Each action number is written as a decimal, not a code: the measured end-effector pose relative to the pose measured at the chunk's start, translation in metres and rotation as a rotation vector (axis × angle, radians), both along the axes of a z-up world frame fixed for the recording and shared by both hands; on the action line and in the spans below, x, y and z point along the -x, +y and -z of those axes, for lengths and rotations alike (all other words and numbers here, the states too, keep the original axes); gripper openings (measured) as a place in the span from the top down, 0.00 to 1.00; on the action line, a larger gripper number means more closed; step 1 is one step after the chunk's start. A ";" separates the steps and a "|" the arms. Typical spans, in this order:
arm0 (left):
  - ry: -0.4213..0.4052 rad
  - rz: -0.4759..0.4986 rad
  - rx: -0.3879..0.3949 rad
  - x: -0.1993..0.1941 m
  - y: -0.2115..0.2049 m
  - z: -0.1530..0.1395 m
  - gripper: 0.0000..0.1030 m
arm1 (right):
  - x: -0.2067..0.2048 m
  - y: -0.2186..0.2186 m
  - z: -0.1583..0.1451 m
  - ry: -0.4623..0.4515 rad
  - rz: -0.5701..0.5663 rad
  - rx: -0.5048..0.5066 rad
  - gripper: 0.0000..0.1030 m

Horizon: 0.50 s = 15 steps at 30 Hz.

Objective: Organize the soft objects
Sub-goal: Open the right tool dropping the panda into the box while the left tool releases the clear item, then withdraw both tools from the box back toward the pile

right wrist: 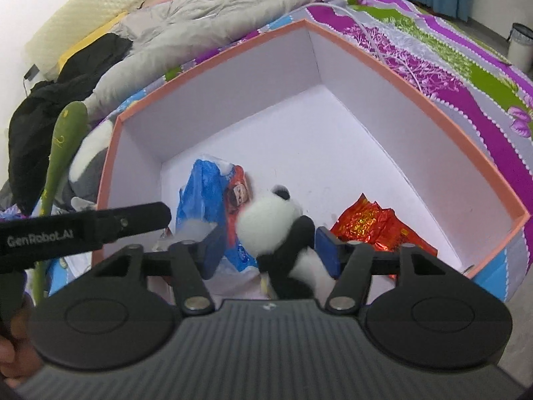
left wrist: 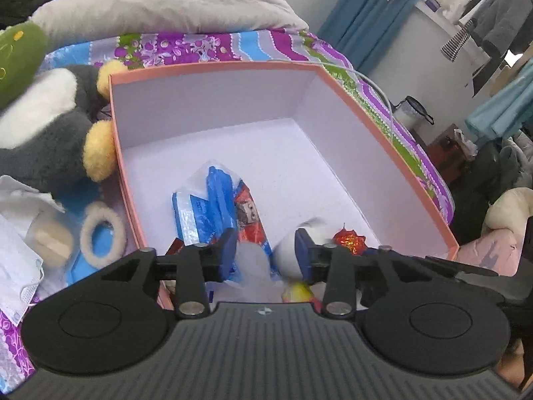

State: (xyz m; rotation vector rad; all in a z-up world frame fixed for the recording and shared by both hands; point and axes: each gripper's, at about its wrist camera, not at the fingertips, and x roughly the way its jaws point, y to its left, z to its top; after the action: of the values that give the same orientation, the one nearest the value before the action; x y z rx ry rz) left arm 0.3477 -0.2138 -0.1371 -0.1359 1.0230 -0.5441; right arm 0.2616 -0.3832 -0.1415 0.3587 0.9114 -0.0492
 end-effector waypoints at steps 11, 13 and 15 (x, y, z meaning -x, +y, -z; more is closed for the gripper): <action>-0.140 -0.012 0.017 0.050 0.025 -0.066 0.57 | 0.043 0.019 -0.059 -0.136 -0.001 0.031 0.40; -0.164 -0.025 0.021 0.063 0.033 -0.079 0.56 | 0.053 0.024 -0.069 -0.162 -0.005 0.025 0.40; -0.193 -0.041 0.018 0.078 0.044 -0.092 0.57 | 0.063 0.030 -0.079 -0.185 -0.016 0.025 0.40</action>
State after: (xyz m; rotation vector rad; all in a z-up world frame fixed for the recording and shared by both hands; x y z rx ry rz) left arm 0.2697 -0.1703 -0.0451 -0.1172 0.8257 -0.5185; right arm 0.1990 -0.3532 -0.0627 0.3268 0.7296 -0.0119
